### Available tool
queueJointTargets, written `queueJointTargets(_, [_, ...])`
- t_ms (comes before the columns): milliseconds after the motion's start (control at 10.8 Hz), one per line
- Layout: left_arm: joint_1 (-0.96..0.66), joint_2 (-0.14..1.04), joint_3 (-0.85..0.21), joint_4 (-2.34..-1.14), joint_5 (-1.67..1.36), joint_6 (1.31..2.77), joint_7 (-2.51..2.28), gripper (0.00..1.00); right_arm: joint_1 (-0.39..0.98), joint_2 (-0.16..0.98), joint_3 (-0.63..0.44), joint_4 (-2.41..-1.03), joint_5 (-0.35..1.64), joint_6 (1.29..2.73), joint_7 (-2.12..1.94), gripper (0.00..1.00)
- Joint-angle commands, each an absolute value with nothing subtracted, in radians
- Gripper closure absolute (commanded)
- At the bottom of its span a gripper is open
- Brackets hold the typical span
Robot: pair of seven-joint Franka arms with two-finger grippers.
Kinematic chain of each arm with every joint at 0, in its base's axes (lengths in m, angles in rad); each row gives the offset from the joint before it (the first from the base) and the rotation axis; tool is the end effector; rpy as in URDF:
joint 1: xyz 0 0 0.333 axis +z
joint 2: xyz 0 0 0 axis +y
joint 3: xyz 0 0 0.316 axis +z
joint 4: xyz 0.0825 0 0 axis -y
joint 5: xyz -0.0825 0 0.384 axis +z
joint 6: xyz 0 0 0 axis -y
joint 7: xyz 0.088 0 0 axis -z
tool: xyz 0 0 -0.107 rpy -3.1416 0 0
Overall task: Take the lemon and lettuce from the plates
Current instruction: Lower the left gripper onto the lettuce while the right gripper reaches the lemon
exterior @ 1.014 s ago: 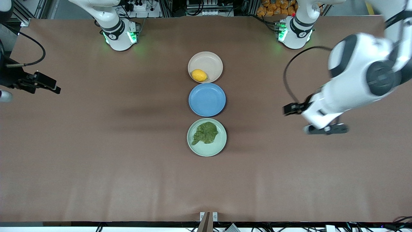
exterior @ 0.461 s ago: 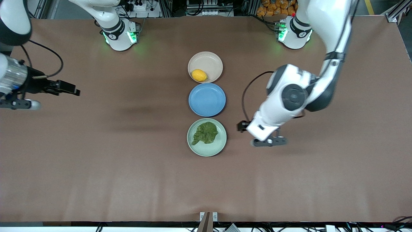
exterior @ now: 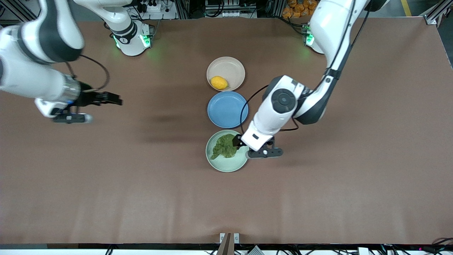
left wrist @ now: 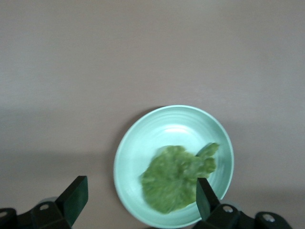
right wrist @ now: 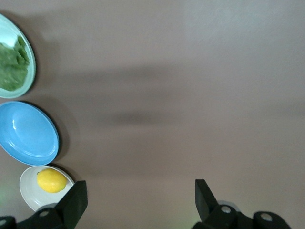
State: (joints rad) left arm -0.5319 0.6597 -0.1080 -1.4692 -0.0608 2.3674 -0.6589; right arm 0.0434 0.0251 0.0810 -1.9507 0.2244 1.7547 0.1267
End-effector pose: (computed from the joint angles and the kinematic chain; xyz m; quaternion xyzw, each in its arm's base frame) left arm 0.6017 -0.4293 0.3178 0.9903 0.0436 0.0624 0.1166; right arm 0.5325 0.0863 0.4498 -0.9875 0.0335 0.1223 0.0936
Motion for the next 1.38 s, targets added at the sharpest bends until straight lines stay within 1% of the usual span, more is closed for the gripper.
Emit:
queueJointTargets(0, [-0.581, 0.735, -0.095, -1.46, 0.061, 2.505, -0.693, 0.0, 0.125, 0.02, 0.078, -2.034, 0.262, 1.79, 0.208, 0.0])
queueJointTargets(92, [-0.601, 0.753, -0.094, -1.465, 0.077, 2.538, -0.695, 0.0, 0.146, 0.029, 0.078, -2.048, 0.314, 1.79, 0.227, 0.0])
queueJointTargets(184, [-0.615, 0.758, -0.092, -1.494, 0.103, 2.58, -0.695, 0.0, 0.173, 0.041, 0.078, -2.058, 0.346, 1.802, 0.242, 0.0])
queueJointTargets(369, [-0.627, 0.758, -0.092, -1.573, 0.196, 2.687, -0.695, 0.0, 0.26, 0.06, 0.078, -2.107, 0.35, 1.891, 0.305, 0.0])
queueJointTargets(645, [-0.672, 0.781, -0.084, -1.585, 0.235, 2.695, -0.696, 0.01, 0.409, 0.086, 0.078, -2.196, 0.351, 2.031, 0.467, 0.0])
queueJointTargets(922, [-0.673, 0.827, -0.086, -1.574, 0.288, 2.7, -0.698, 0.06, 0.484, 0.107, 0.078, -2.232, 0.474, 2.037, 0.531, 0.0])
queueJointTargets(1014, [-0.673, 0.837, -0.084, -1.574, 0.288, 2.717, -0.698, 0.07, 0.521, 0.115, 0.078, -2.232, 0.48, 2.042, 0.531, 0.0])
queueJointTargets(1106, [-0.673, 0.844, -0.084, -1.572, 0.288, 2.729, -0.698, 0.1, 0.567, 0.123, 0.077, -2.23, 0.482, 2.058, 0.531, 0.0])
queueJointTargets(1199, [-0.675, 0.853, -0.077, -1.569, 0.287, 2.73, -0.698, 0.16, 0.613, 0.139, 0.078, -2.23, 0.482, 2.087, 0.531, 0.0])
queueJointTargets(1291, [-0.678, 0.851, -0.075, -1.569, 0.287, 2.73, -0.704, 0.28, 0.674, 0.168, 0.077, -2.229, 0.482, 2.13, 0.55, 0.0])
